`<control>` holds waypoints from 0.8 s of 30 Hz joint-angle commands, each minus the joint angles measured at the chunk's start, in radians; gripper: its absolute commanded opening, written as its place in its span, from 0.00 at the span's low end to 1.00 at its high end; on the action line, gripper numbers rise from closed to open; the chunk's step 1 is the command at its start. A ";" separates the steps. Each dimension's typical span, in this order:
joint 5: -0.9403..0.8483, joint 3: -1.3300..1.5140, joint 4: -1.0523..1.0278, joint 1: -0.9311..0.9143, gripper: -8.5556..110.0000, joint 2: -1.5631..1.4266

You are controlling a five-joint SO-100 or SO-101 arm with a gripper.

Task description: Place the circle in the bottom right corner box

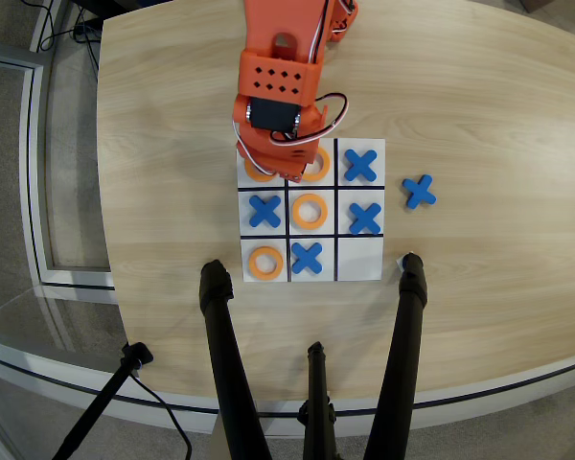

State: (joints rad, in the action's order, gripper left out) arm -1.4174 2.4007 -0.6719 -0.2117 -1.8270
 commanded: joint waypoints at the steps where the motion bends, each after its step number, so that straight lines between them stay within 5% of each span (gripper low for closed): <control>1: -0.018 -0.021 0.014 -0.021 0.07 0.005; 18: -0.081 -0.074 -0.003 -0.038 0.16 -0.034; 24: -0.087 -0.264 -0.176 -0.006 0.17 -0.161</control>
State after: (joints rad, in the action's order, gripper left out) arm -1.4926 2.2442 -0.7747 -0.2347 -1.9067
